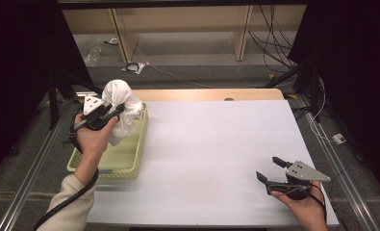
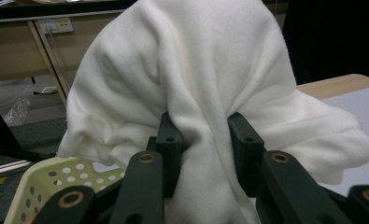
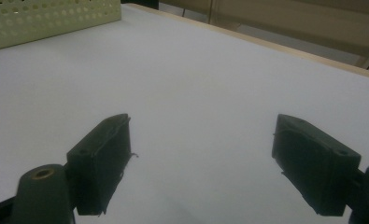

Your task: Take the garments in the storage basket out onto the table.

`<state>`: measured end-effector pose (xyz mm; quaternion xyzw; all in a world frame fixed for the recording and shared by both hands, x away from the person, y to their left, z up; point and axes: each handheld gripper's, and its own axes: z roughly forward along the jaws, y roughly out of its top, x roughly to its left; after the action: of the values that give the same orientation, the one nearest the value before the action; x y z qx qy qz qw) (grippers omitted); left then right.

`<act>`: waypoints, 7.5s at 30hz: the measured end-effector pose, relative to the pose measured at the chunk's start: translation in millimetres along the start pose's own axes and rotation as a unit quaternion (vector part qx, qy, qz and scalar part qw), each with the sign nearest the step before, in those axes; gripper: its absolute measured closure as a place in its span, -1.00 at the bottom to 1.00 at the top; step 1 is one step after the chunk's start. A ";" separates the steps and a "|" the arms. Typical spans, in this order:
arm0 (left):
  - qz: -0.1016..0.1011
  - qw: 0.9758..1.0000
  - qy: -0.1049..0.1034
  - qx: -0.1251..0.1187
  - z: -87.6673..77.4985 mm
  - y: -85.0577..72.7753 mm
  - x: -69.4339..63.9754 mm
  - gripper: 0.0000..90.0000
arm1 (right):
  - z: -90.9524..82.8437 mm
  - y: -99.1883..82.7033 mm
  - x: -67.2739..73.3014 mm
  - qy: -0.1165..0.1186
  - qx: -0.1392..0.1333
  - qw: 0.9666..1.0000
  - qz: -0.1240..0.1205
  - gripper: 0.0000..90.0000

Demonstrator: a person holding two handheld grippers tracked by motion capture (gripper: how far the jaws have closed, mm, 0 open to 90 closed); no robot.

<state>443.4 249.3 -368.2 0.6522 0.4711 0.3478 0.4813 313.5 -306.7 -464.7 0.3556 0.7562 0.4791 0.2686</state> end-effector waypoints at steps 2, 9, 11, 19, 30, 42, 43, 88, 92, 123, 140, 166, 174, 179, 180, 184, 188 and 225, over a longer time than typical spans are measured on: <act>0.000 1.000 -0.003 -0.002 -0.9 2.0 -1.6 0.55 | -0.1 0.1 0.0 0.000 0.000 1.000 0.001 -0.55; 0.002 1.000 -0.012 -0.010 -5.6 11.4 -10.9 0.55 | -0.2 0.0 -0.2 0.000 0.000 1.000 0.001 -0.55; 0.002 1.000 -0.018 -0.013 -6.9 14.1 -15.5 0.55 | -0.4 0.2 0.0 0.000 0.000 1.000 0.001 -0.55; 0.003 0.999 -0.039 -0.014 -7.2 21.3 -34.4 0.55 | -0.3 0.0 -0.3 0.000 -0.001 1.000 0.000 -0.55; 0.017 0.997 -0.073 -0.010 -3.7 28.1 -64.8 0.55 | -0.9 0.1 -0.4 0.001 -0.002 1.000 0.002 -0.55; 0.028 0.994 -0.105 0.000 2.0 27.0 -93.4 0.55 | -0.7 0.2 -0.3 0.000 -0.002 1.000 0.001 -0.55; 0.030 0.994 -0.108 0.000 2.2 27.0 -95.4 0.55 | -0.7 0.2 -0.3 0.001 -0.002 1.000 0.001 -0.55; 0.073 0.977 -0.198 0.029 13.8 12.7 -171.5 0.55 | -0.7 0.1 -0.6 0.001 -0.003 1.000 -0.002 -0.54; 0.075 0.976 -0.204 0.032 15.0 11.3 -176.5 0.55 | -0.9 0.2 -0.5 -0.001 -0.001 1.000 -0.002 -0.54; 0.098 0.964 -0.232 0.084 27.3 -19.6 -211.7 0.55 | -0.4 0.2 -0.6 -0.001 -0.008 1.000 0.001 -0.54; 0.100 0.956 -0.242 0.136 37.5 -48.8 -233.8 0.54 | -0.8 0.6 -0.4 -0.001 -0.008 1.000 0.000 -0.54; 0.096 0.956 -0.209 0.183 71.2 -76.4 -245.7 -0.44 | -0.8 0.5 0.1 0.001 -0.004 1.000 0.000 -0.55; 0.077 0.965 -0.206 0.146 40.5 -64.0 -210.1 -0.64 | 0.2 1.1 1.3 0.000 -0.001 1.000 -0.001 -0.55; 0.080 0.964 -0.207 0.145 15.6 -71.9 -183.2 -0.51 | 4.4 2.4 2.3 0.001 0.000 1.000 0.002 -0.55; 0.077 0.964 -0.211 0.146 10.7 -74.7 -178.5 -0.46 | 5.4 2.8 2.5 0.002 0.002 1.000 0.001 -0.55; 0.077 0.962 -0.213 0.153 -7.6 -89.4 -164.8 -0.33 | 10.7 4.4 5.0 0.003 0.009 1.000 -0.001 -0.55; 0.082 0.959 -0.216 0.163 -21.8 -101.1 -160.0 -0.17 | 17.6 6.5 6.6 0.008 0.009 1.000 -0.001 -0.55; 0.129 0.947 -0.236 0.176 -26.9 -114.6 -180.0 -0.01 | 35.1 9.7 15.4 0.026 0.021 0.999 -0.008 -0.54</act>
<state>330.4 97.1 -469.8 0.8453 0.3094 0.1543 0.4074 333.2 -272.9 -470.7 0.3427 0.7756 0.4701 0.2449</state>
